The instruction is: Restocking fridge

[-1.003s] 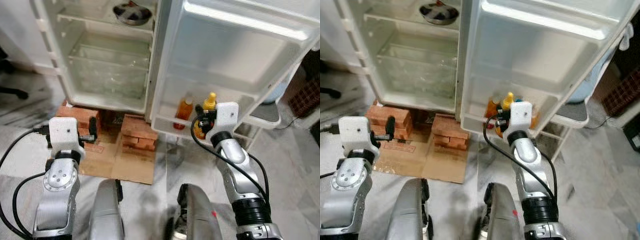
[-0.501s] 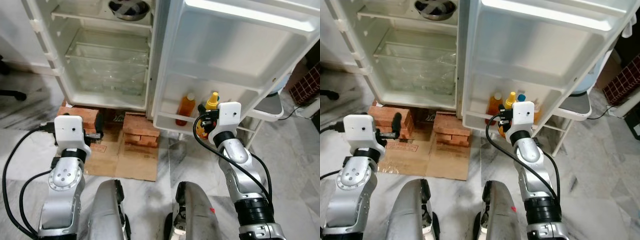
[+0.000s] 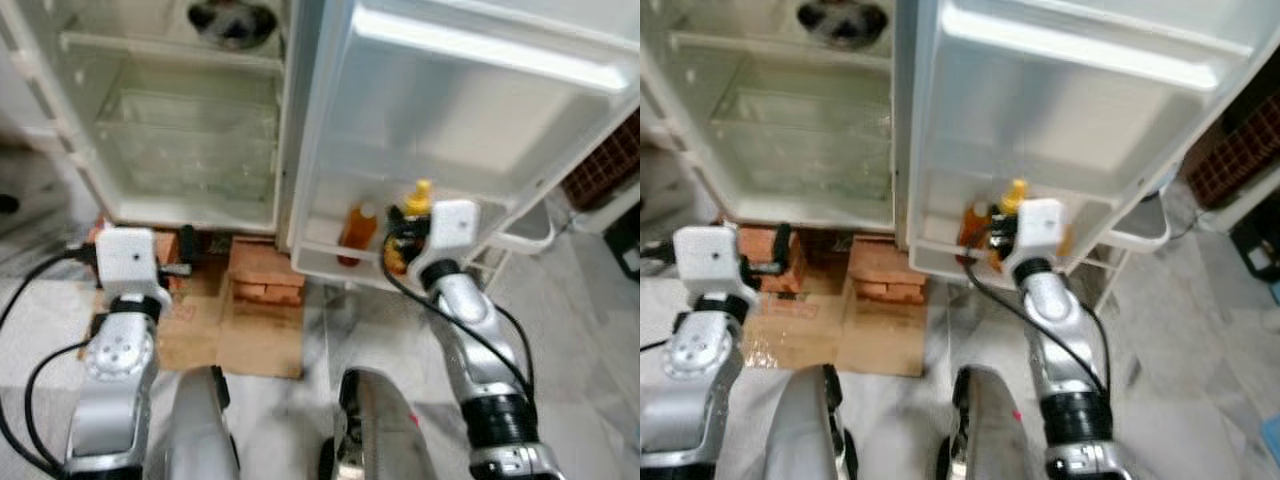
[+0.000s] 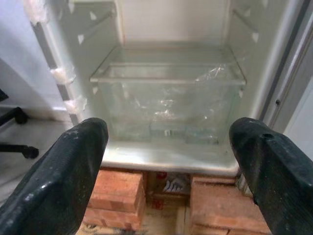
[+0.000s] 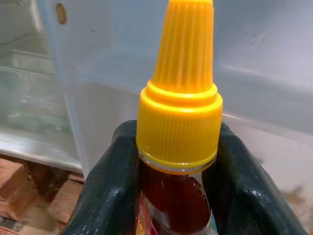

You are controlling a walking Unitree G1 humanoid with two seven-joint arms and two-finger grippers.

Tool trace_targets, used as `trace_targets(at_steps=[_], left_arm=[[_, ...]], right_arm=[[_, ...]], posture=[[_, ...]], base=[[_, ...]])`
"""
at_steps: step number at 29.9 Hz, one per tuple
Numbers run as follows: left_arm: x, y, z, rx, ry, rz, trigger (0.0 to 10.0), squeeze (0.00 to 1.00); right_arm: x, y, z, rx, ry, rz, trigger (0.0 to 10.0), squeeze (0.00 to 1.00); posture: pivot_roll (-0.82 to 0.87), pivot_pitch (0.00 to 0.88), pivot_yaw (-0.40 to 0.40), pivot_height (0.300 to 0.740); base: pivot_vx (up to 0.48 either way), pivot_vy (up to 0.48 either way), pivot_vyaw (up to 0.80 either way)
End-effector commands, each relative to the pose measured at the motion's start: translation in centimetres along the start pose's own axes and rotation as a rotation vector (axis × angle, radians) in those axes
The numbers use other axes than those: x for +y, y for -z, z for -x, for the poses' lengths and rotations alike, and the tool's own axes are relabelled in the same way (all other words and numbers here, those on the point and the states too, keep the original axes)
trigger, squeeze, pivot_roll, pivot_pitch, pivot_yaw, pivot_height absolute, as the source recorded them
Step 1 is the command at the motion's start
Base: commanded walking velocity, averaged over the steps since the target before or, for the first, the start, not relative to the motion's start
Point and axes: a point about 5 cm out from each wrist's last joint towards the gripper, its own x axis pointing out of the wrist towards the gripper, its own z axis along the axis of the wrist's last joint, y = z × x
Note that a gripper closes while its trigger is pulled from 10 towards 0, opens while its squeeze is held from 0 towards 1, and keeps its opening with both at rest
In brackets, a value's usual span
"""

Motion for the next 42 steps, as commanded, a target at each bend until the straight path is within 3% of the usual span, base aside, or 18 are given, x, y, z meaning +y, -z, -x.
trace_targets(at_steps=[1,19,27,42], left_arm=[[-0.85,0.15,0.16,0.010,0.026,0.020,10.0,0.00],[-1.00,0.15,0.01,0.005,0.034,0.011,10.0,0.00],[-1.12,0.18,0.04,0.003,0.037,0.006,10.0,0.00],[-1.30,0.15,0.21,-0.012,0.058,-0.011,10.0,0.00]], right_arm=[[-1.67,-0.40,0.35,-0.018,0.051,0.015,10.0,0.00],[-1.55,-0.38,0.32,-0.017,0.036,0.015,10.0,0.00],[-1.03,-0.34,0.08,-0.012,-0.011,0.010,10.0,0.00],[-1.30,-0.49,-0.08,-0.019,-0.022,0.011,10.0,0.00]], posture=[[0.05,0.128,-0.107,0.593],[0.05,0.123,-0.108,0.593],[0.05,0.120,-0.112,0.593],[0.05,0.122,-0.112,0.593]], base=[[0.262,0.401,0.00],[0.286,0.367,0.00],[0.331,0.000,0.00],[0.000,-0.030,0.00]])
